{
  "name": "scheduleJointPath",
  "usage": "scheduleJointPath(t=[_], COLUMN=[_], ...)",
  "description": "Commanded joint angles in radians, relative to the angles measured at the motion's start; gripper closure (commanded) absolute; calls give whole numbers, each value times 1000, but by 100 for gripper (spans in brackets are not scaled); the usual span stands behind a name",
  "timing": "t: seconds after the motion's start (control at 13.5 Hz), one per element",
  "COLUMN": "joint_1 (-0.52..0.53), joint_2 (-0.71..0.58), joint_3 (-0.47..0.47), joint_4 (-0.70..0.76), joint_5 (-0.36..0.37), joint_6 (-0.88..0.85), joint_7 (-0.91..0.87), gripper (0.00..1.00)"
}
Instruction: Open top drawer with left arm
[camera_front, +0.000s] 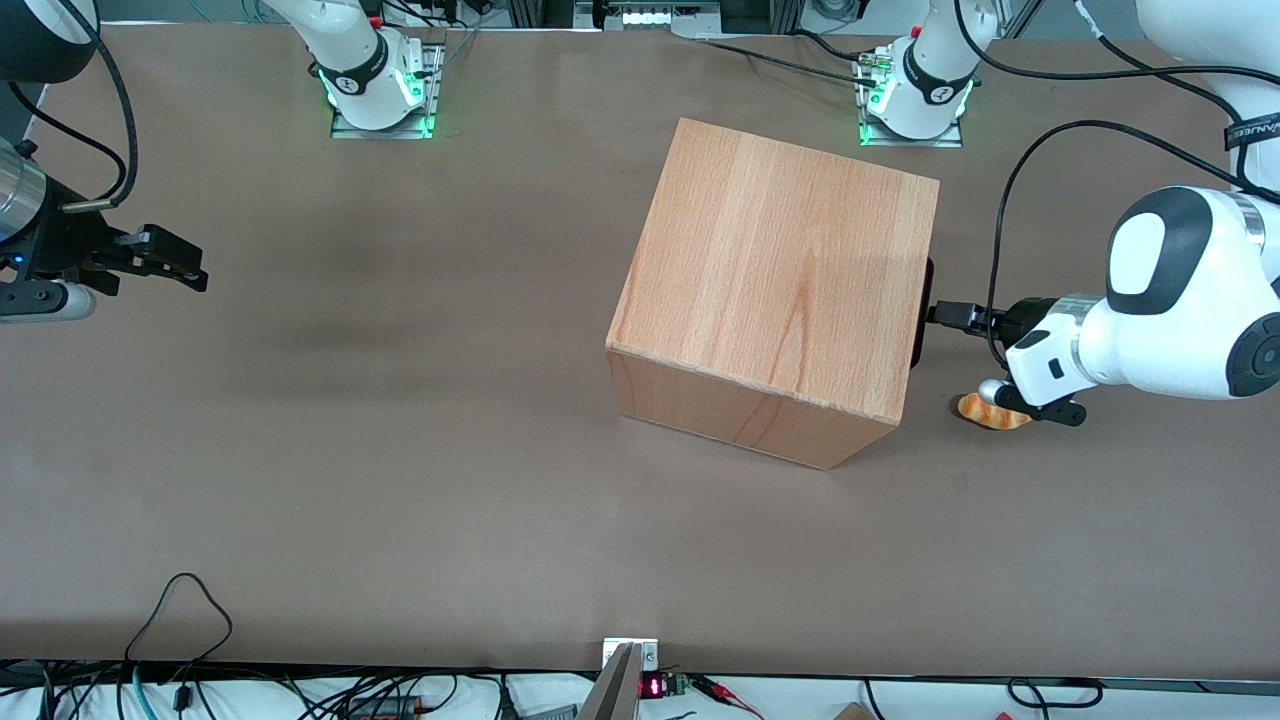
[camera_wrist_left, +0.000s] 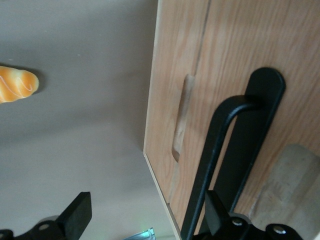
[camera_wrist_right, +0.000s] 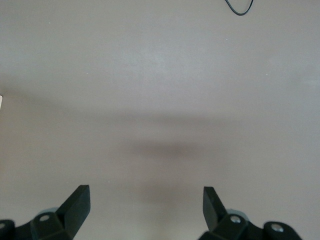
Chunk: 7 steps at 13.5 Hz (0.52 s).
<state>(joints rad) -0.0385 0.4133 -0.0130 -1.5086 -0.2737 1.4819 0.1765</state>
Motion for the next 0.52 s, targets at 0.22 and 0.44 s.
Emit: scheduleJointPath(t=[0.22, 0.44], joint_1=[-12, -18], joint_2=[5, 15], joint_3=[1, -7], joint_4=[7, 7], joint_5=[-19, -19], joint_6=[-31, -31], joint_7=[69, 72], gripper=[0, 0])
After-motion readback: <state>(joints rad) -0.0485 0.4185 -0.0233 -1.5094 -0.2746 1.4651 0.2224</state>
